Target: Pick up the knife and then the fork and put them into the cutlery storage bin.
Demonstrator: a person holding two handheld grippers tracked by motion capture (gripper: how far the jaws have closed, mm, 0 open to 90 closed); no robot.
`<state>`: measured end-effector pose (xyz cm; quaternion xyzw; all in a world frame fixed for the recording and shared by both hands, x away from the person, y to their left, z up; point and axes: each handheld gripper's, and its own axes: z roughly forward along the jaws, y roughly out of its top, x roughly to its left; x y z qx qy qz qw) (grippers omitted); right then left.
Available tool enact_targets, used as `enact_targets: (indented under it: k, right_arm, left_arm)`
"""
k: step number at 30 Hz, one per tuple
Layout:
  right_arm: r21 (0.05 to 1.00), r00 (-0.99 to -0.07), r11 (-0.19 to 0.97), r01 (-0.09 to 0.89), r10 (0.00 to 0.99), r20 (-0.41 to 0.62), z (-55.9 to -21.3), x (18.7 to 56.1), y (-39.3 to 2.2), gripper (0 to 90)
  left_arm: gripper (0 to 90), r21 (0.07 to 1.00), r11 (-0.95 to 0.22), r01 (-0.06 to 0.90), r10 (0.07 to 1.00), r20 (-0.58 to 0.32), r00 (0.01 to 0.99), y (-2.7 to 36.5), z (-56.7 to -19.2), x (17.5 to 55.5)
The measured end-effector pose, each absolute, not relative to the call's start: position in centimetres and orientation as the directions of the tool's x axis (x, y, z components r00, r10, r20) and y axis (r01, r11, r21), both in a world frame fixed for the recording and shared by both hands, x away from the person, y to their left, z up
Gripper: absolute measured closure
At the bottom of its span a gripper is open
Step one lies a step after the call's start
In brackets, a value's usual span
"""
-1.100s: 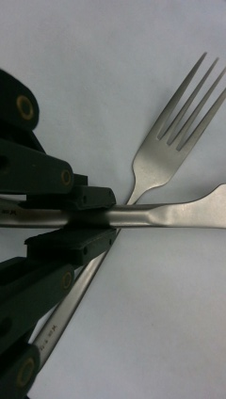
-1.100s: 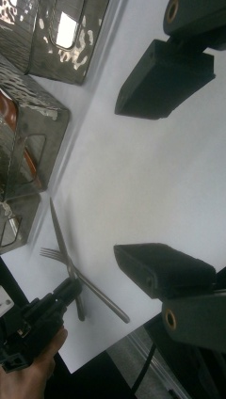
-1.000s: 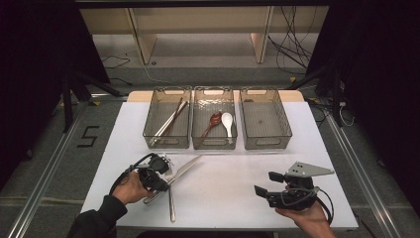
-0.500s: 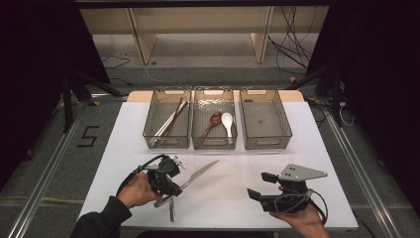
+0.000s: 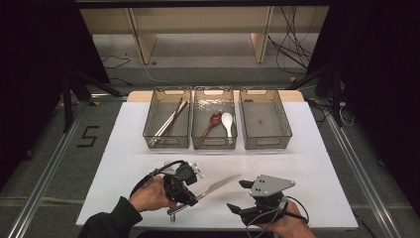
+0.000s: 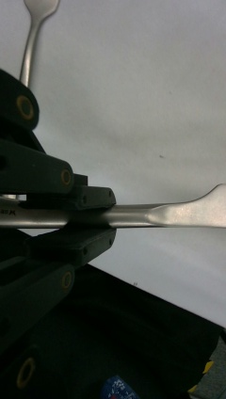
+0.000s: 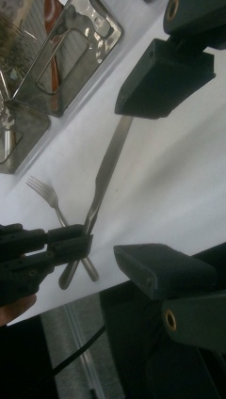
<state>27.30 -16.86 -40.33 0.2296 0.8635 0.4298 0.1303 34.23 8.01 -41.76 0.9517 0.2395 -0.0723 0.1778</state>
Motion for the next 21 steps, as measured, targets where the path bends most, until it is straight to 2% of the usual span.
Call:
enact_targets:
  k: [16,21]
  right_arm:
    - [0.718,-0.895,0.681,0.143,0.399,-0.200,-41.4,26.5,-14.2,29.1]
    - [0.697,-0.907,0.709,0.109,0.358,-0.223,-41.7,26.4,-13.6,29.6]
  left_arm:
    - [79.1,0.280,-0.860,0.428,0.367,-0.245,0.897,6.2,-41.6,33.6]
    - [79.1,0.269,-0.864,0.425,0.361,-0.257,0.897,6.0,-41.7,33.6]
